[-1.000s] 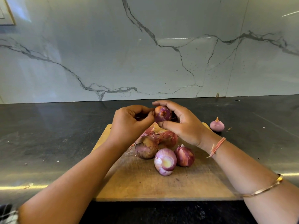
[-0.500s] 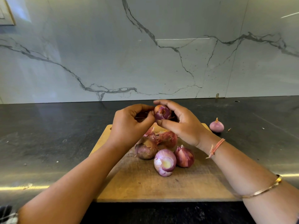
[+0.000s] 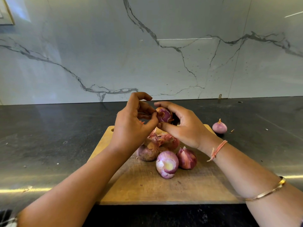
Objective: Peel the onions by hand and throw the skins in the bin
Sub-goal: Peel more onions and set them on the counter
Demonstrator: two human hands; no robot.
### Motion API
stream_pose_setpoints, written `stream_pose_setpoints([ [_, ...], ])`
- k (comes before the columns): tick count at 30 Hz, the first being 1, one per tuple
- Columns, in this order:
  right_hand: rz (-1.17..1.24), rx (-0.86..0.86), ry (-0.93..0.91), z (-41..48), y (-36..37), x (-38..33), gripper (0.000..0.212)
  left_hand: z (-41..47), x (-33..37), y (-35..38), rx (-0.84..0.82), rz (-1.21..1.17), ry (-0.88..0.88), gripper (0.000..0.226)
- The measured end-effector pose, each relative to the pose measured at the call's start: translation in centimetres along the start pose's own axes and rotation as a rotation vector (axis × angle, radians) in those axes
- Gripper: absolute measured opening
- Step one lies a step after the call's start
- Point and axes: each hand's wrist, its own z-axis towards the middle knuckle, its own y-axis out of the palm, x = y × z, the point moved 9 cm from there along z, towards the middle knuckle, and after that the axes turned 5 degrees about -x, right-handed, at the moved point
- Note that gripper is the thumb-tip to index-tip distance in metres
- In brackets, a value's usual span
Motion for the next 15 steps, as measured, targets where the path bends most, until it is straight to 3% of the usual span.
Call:
stream_pose_setpoints([
  [4,0.013,-0.008,0.000,0.0,0.1,0.0,0.045,0.1,0.1,0.0,-0.018,0.035,-0.007,0.050],
  [15,0.175,-0.004,0.002,0.1,-0.5,0.0,0.043,0.4,-2.3,-1.6,0.093,0.067,-0.178,0.041],
])
